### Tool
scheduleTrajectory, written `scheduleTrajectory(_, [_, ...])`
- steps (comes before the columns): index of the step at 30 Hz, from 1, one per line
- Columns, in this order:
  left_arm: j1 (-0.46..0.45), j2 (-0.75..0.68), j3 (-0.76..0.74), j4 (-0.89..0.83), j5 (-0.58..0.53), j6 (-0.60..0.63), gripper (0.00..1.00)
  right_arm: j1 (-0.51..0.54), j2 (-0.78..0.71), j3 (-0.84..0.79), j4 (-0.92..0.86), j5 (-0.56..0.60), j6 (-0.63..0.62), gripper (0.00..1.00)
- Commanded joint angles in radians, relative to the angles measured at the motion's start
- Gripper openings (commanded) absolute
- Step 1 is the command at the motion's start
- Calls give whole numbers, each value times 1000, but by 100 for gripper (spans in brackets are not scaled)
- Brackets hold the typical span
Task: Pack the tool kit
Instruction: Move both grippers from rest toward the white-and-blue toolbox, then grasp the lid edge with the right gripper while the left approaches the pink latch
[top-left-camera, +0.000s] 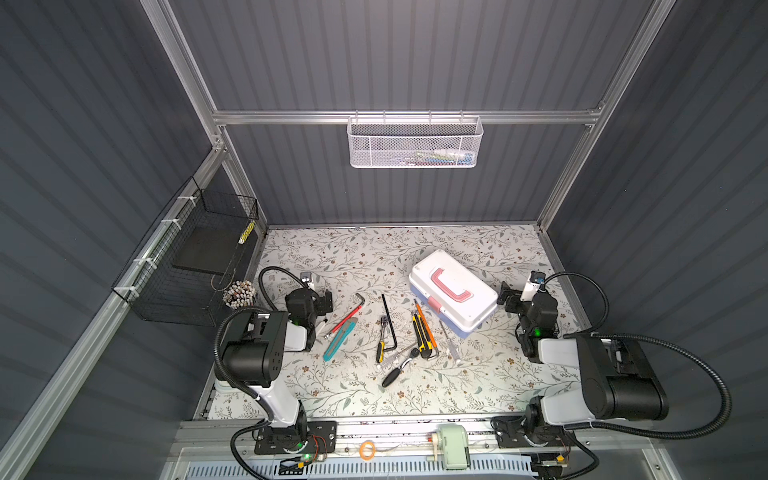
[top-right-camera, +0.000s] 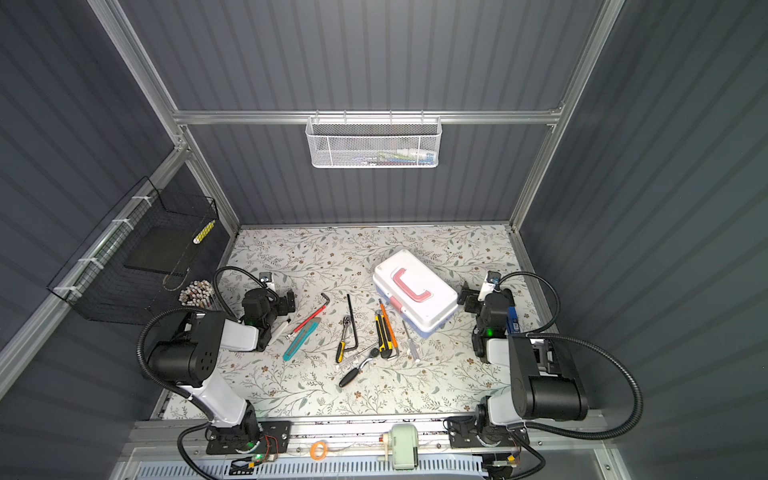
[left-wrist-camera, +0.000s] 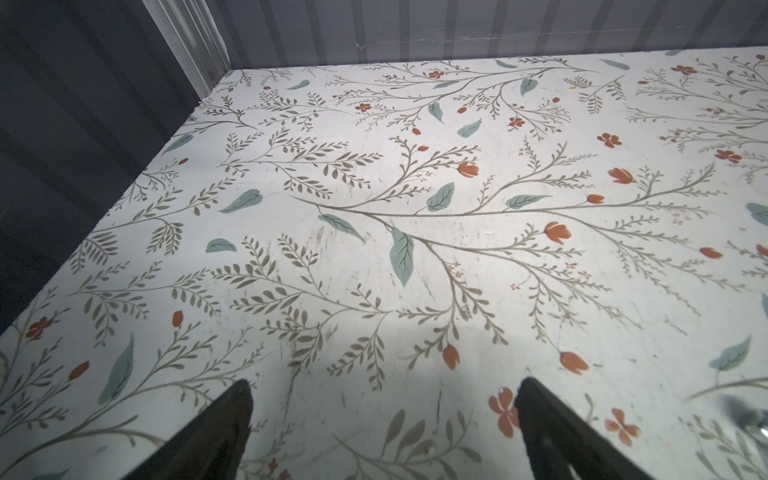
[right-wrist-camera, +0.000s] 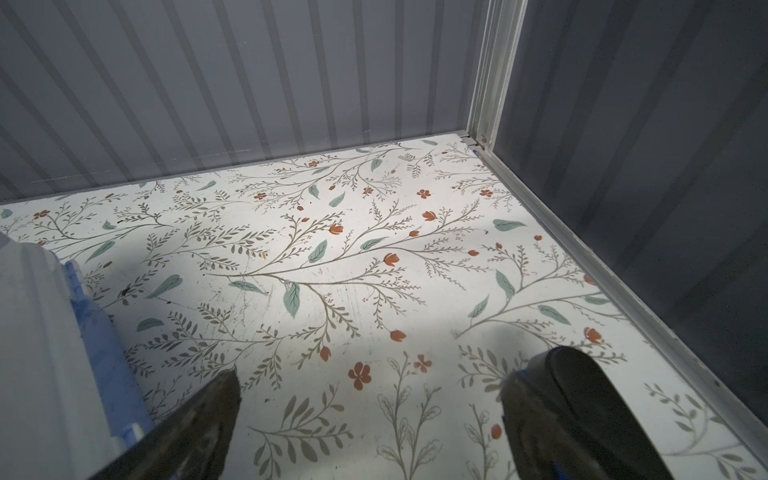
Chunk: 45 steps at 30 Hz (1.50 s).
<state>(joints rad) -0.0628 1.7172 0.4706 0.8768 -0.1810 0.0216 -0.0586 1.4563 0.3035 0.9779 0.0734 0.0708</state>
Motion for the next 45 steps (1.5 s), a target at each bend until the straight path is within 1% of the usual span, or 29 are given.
scheduleTrajectory(1, [-2,1,8,22,11,-11,100,-3,0,11,12,-10,4,99])
scheduleTrajectory(4, [-1,-3,5,35,15,-3,100,-3,-6,5,26,-10,7,99])
scheduleTrajectory(5, [-5,-21,16,2,40,13,100,-3,-30,2,14,-10,7,99])
scheduleTrajectory(6, [-15,-70,46,-111,48,28,100,-3,-81,6,-47,-7,7,99])
scheduleTrajectory(7, [-24,-124,119,-305,23,-1,100,-3,-142,30,-151,12,19,99])
scheduleTrajectory(8, [-25,-160,198,-487,7,-55,100,-4,-206,74,-299,19,38,99])
scheduleTrajectory(9, [-25,-182,243,-583,1,-82,100,-4,-253,123,-430,0,42,99])
scheduleTrajectory(10, [-33,-208,265,-631,30,-85,100,-3,-291,174,-544,-46,40,99])
scheduleTrajectory(13, [-142,-289,208,-587,-50,-67,100,-2,-327,304,-786,-214,39,99])
scheduleTrajectory(15, [-218,-323,199,-611,-92,-73,100,9,-322,385,-913,-285,22,99])
scheduleTrajectory(17, [-283,-351,195,-641,-125,-96,100,32,-322,429,-972,-302,-1,99])
scheduleTrajectory(19, [-377,-381,177,-642,-199,-90,100,64,-319,471,-1020,-327,-36,99])
scheduleTrajectory(22, [-495,-391,186,-675,-263,-97,100,124,-274,552,-1118,-352,-100,99])
scheduleTrajectory(26, [-668,-348,225,-691,-359,-70,100,221,-180,647,-1227,-341,-179,99])
scheduleTrajectory(29, [-757,-294,259,-694,-376,-68,100,272,-134,673,-1254,-318,-215,99])
scheduleTrajectory(34, [-858,-222,298,-673,-375,-71,100,303,-92,699,-1291,-339,-257,99])
scheduleTrajectory(37, [-907,-174,328,-664,-413,-68,100,309,-51,722,-1314,-333,-278,99])
scheduleTrajectory(41, [-939,-133,356,-645,-413,-65,100,311,5,757,-1344,-303,-287,99])
scheduleTrajectory(45, [-956,-100,379,-641,-414,-55,100,310,38,767,-1329,-285,-286,98])
